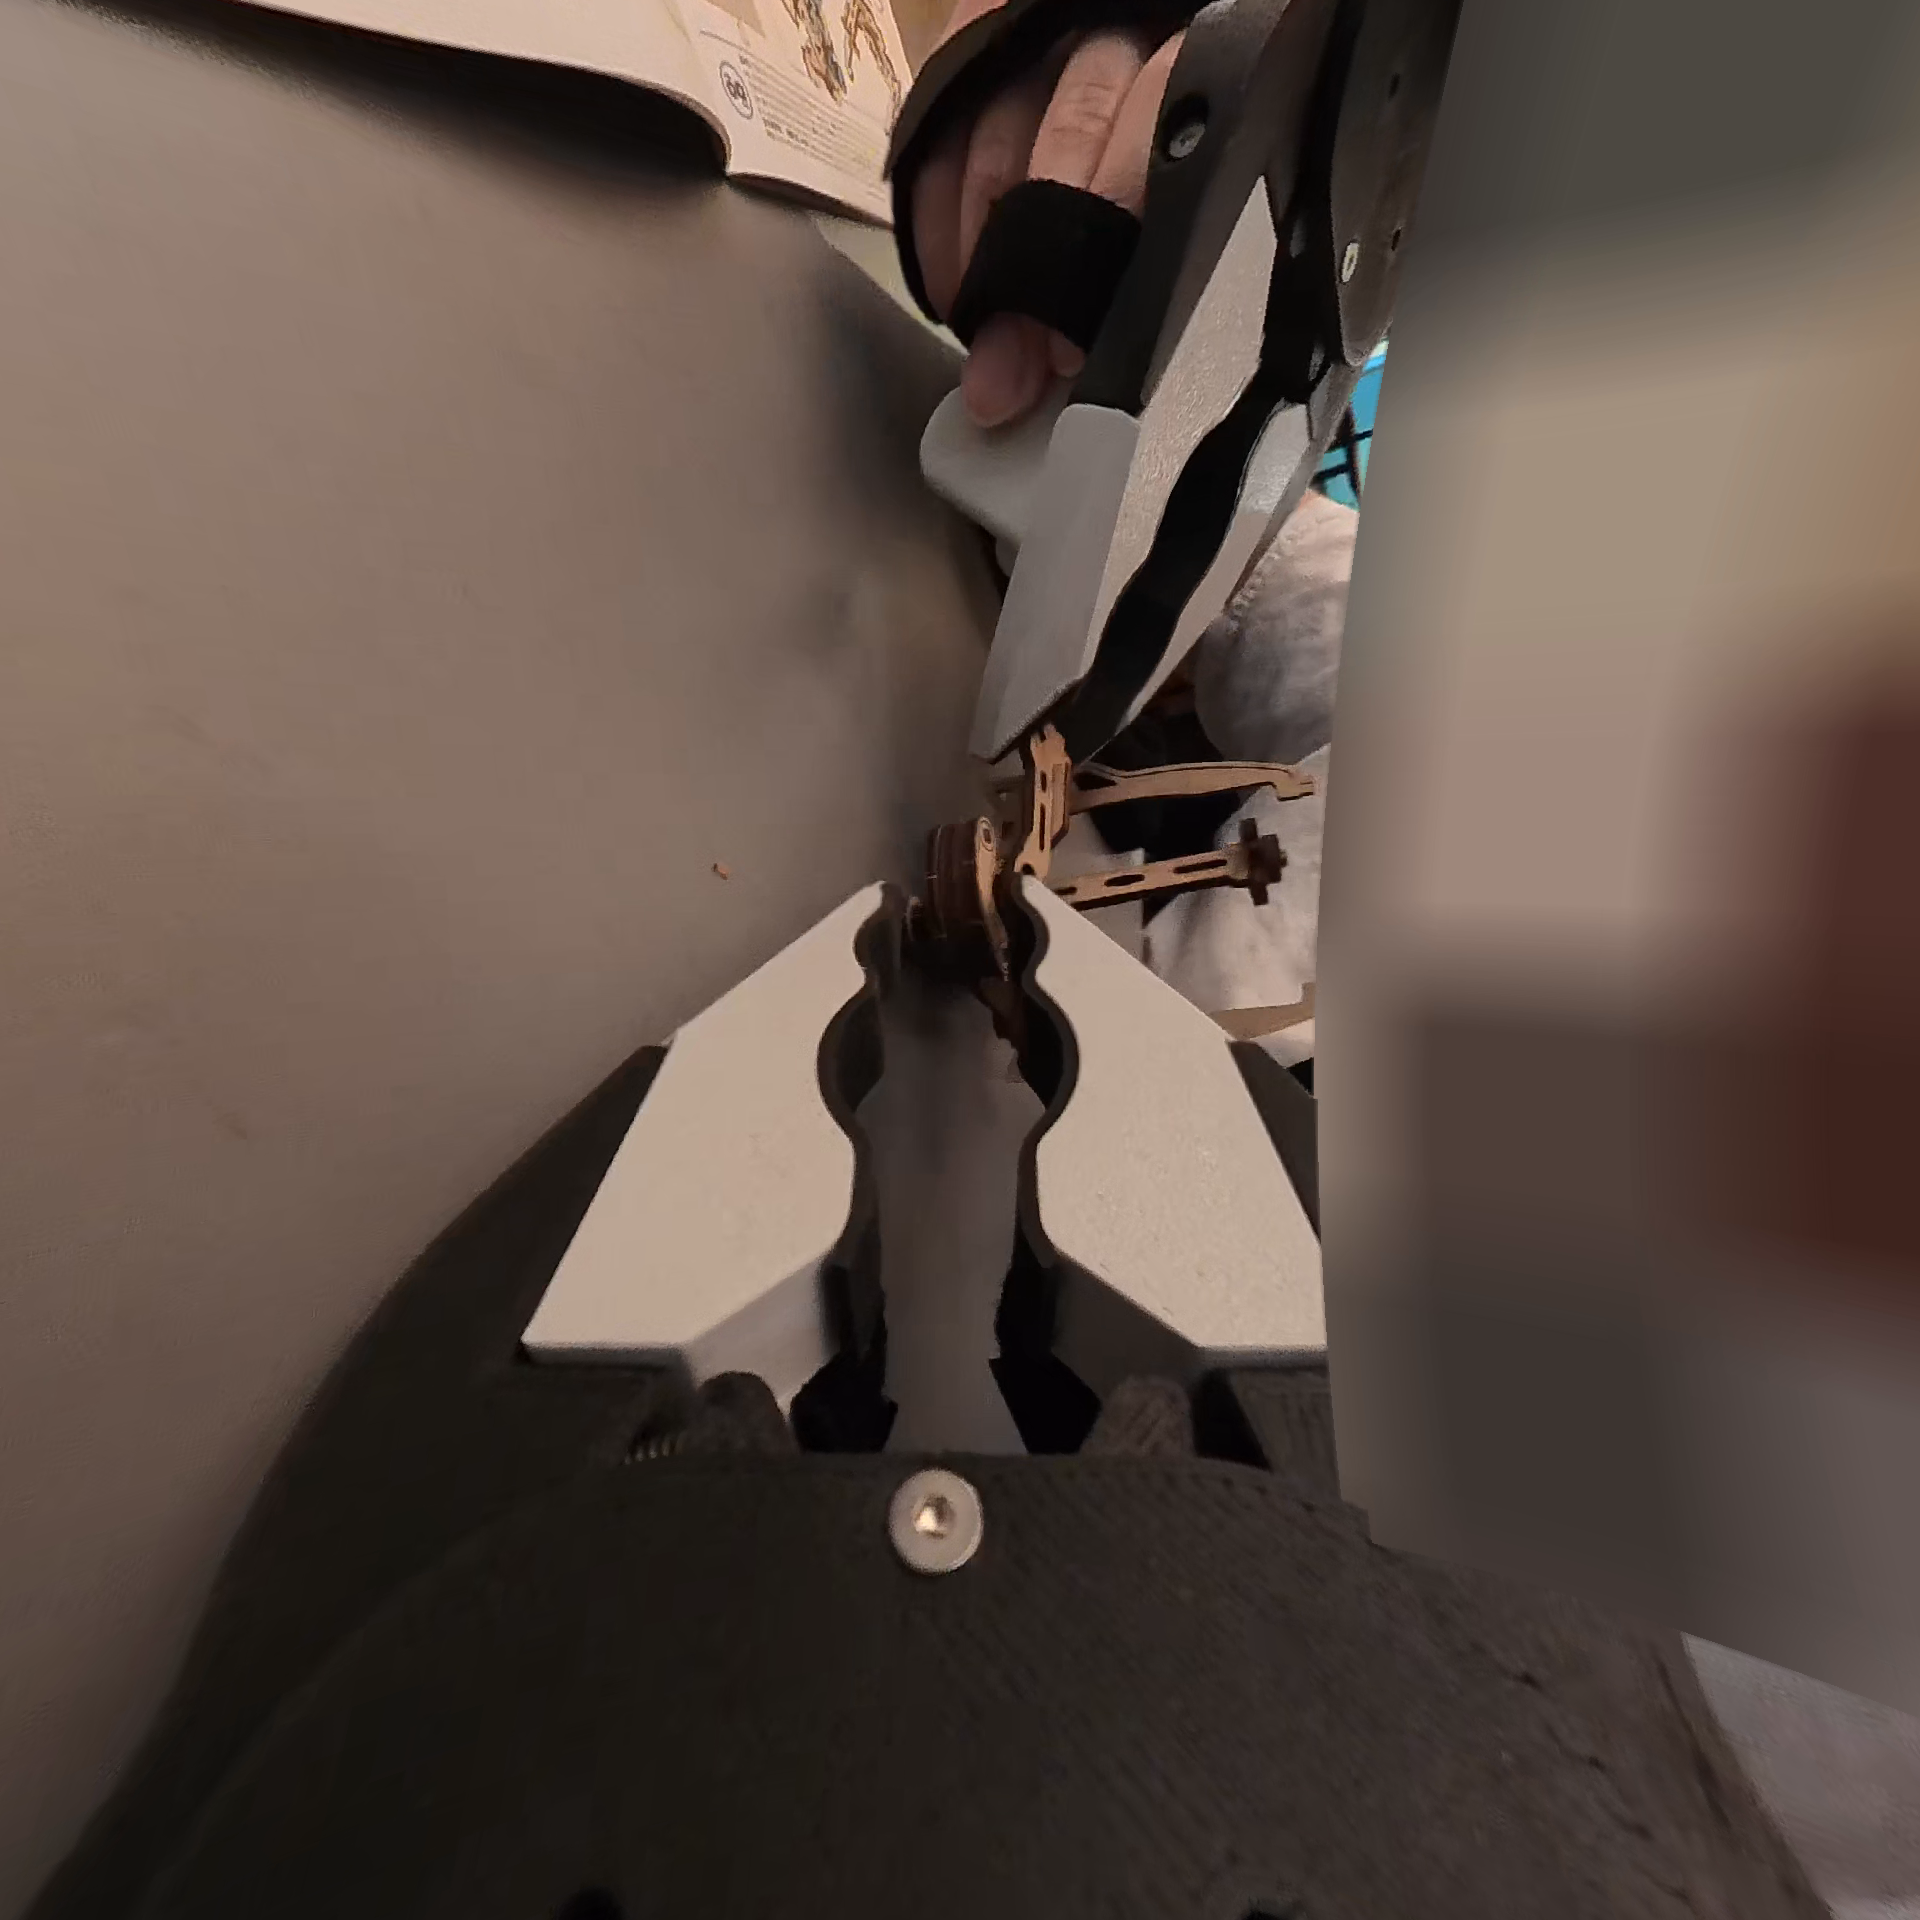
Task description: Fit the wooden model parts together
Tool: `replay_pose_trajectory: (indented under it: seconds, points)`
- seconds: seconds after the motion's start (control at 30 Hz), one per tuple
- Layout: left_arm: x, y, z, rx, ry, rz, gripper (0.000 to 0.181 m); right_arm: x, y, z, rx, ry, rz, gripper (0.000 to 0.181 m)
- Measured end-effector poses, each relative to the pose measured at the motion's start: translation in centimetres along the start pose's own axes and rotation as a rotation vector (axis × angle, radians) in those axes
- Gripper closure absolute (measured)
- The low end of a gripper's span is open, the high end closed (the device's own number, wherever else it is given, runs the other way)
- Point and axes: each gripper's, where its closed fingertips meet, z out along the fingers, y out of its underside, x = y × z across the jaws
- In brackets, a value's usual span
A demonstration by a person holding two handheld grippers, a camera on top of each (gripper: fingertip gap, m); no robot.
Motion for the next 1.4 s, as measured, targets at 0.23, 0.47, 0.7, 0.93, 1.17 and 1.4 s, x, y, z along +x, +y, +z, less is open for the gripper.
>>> replay_pose_trajectory:
  seconds: [0.23, 0.47, 0.7, 0.93, 1.17, 1.4]
  points:
    - [0.2, -0.4, -0.1, 0.011, -0.02, 0.037, 0.164, 0.0, -0.2, 0.1, 0.005, -0.009, 0.003, 0.164]
    - [0.2, -0.1, 0.2, -0.01, -0.025, 0.046, 0.165, 0.1, 0.1, 0.4, -0.023, -0.025, 0.012, 0.164]
    - [0.1, 0.2, 0.4, -0.023, -0.025, 0.057, 0.165, 0.1, 0.5, 0.6, -0.05, -0.027, 0.014, 0.163]
    - [0.2, 0.5, 0.6, -0.048, -0.039, 0.098, 0.162, 0.1, 0.5, 0.7, -0.063, -0.01, -0.008, 0.164]
    - [0.1, 0.7, 0.6, -0.059, -0.054, 0.112, 0.157, 0.0, 0.5, 0.8, -0.078, -0.014, -0.01, 0.164]
    - [0.3, 0.4, 0.5, -0.037, 0.001, 0.073, 0.166, 0.2, 0.5, 0.7, -0.078, 0.002, -0.003, 0.163]
